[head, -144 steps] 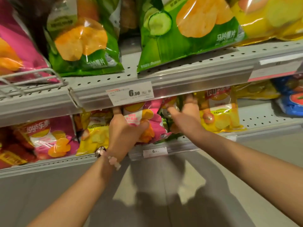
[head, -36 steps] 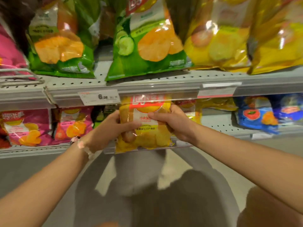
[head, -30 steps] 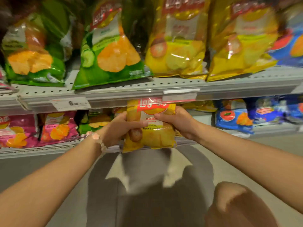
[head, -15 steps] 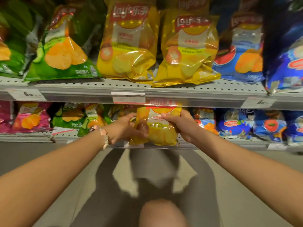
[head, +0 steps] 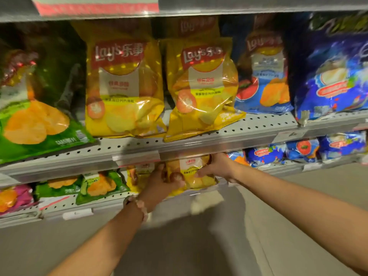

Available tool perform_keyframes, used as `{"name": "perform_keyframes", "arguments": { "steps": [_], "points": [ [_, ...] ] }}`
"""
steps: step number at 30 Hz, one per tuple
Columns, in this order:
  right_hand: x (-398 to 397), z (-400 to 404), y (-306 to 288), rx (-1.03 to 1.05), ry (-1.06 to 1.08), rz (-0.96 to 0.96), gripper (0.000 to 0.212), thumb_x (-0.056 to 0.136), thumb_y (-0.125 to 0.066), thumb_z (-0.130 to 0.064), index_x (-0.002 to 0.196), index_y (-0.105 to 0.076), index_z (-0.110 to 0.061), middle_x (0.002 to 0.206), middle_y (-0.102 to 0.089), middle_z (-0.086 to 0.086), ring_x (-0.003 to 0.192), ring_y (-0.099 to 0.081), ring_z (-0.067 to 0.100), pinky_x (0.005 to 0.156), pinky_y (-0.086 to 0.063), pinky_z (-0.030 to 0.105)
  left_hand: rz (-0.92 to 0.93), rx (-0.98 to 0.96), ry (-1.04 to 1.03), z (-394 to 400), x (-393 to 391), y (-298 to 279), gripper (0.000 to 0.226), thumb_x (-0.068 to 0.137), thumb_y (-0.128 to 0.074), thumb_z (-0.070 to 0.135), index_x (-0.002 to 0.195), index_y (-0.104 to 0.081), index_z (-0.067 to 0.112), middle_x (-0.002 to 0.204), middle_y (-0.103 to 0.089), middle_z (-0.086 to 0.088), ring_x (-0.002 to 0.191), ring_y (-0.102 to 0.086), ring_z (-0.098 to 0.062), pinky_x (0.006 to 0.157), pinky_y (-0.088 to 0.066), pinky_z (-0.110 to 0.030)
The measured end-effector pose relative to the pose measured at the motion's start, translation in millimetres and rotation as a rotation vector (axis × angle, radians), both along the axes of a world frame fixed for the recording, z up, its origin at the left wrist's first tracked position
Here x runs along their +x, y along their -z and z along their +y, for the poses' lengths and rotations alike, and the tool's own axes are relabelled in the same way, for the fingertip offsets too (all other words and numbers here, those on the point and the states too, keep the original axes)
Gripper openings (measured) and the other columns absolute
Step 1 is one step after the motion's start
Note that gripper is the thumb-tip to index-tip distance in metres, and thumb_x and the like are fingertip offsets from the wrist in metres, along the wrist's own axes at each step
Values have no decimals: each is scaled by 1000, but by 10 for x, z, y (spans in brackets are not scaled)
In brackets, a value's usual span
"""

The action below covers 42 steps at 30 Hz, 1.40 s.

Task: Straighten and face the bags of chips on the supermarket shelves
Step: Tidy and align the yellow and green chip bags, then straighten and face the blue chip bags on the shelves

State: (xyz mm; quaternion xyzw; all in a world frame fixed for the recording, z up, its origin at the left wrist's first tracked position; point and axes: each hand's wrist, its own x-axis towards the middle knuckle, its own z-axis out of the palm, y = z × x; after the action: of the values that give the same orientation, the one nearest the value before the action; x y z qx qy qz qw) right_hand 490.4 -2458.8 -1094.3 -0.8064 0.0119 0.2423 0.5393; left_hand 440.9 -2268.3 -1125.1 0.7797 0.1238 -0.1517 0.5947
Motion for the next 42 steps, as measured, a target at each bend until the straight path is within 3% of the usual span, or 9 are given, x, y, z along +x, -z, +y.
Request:
{"name": "perform_keyframes", "arguments": {
  "steps": [3, 5, 7, 10, 13, 17, 21, 31, 42],
  "points": [
    [108, 45, 65, -103, 13, 8, 56, 69, -81, -3, 120, -59, -7, 117, -62, 9, 110, -58, 24, 95, -49, 35, -52, 12, -42, -26, 89, 148, 56, 55, -77, 27, 105, -55, 13, 97, -64, -7, 92, -62, -25, 90, -50, -53],
    [187, 52, 184, -201, 20, -27, 41, 73, -80, -13, 110, -64, -10, 97, -64, 1, 88, -61, 14, 72, -51, 18, -88, 61, -59, -49, 183, 251, 67, 50, -78, 37, 110, -56, 16, 100, -66, -6, 95, -64, -26, 87, -52, -50],
    [237, 54, 348, -235, 57, -92, 29, 71, -81, -13, 95, -65, -12, 87, -63, 1, 74, -61, 11, 58, -50, 15, -103, 148, -44, -80, 251, 399, 72, 45, -81, 42, 109, -57, 19, 98, -67, -3, 95, -65, -24, 79, -55, -39],
    [290, 47, 592, -336, 67, -236, 42, 68, -83, -18, 97, -54, -17, 93, -57, -1, 86, -57, 15, 67, -45, 22, -215, 329, -42, -111, 294, 653, 73, 54, -91, 21, 114, -51, 19, 104, -61, 6, 99, -62, -20, 71, -47, -17],
    [331, 43, 751, -248, 103, -339, 64, 66, -84, -17, 119, -48, -15, 103, -54, -2, 94, -54, 14, 75, -41, 17, -279, 441, -15, -160, 320, 759, 91, 63, -86, 15, 139, -35, 10, 125, -53, -5, 110, -54, -24, 86, -42, -25],
    [365, 82, 898, -309, 60, -381, 52, 71, -77, -16, 114, -49, -12, 107, -64, 9, 95, -62, 24, 77, -51, 29, -400, 539, -92, -255, 313, 752, 79, 73, -75, 26, 140, -36, 11, 108, -57, -3, 101, -58, -31, 73, -38, -27],
    [434, 59, 1048, -382, 62, -444, 57, 74, -74, -16, 121, -44, -7, 104, -66, 14, 95, -64, 31, 75, -52, 32, -418, 672, -86, -354, 333, 817, 80, 76, -76, 17, 143, -32, 8, 116, -61, -16, 105, -57, -34, 83, -46, -39],
    [347, -42, 1052, -499, -53, -450, 76, 76, -78, -31, 137, -34, -16, 117, -60, 11, 106, -61, 31, 80, -50, 34, -371, 644, -51, -419, 277, 760, 73, 83, -69, 5, 146, -33, 12, 123, -62, -11, 110, -59, -30, 82, -42, -23],
    [305, -542, 855, -78, -88, -368, 83, 84, -68, -19, 150, -17, -21, 131, -52, 13, 118, -53, 30, 99, -45, 41, -352, 779, -34, -630, 251, 562, 85, 68, -84, 13, 139, -38, 13, 120, -53, -10, 109, -53, -29, 87, -45, -36]
  ]
}}
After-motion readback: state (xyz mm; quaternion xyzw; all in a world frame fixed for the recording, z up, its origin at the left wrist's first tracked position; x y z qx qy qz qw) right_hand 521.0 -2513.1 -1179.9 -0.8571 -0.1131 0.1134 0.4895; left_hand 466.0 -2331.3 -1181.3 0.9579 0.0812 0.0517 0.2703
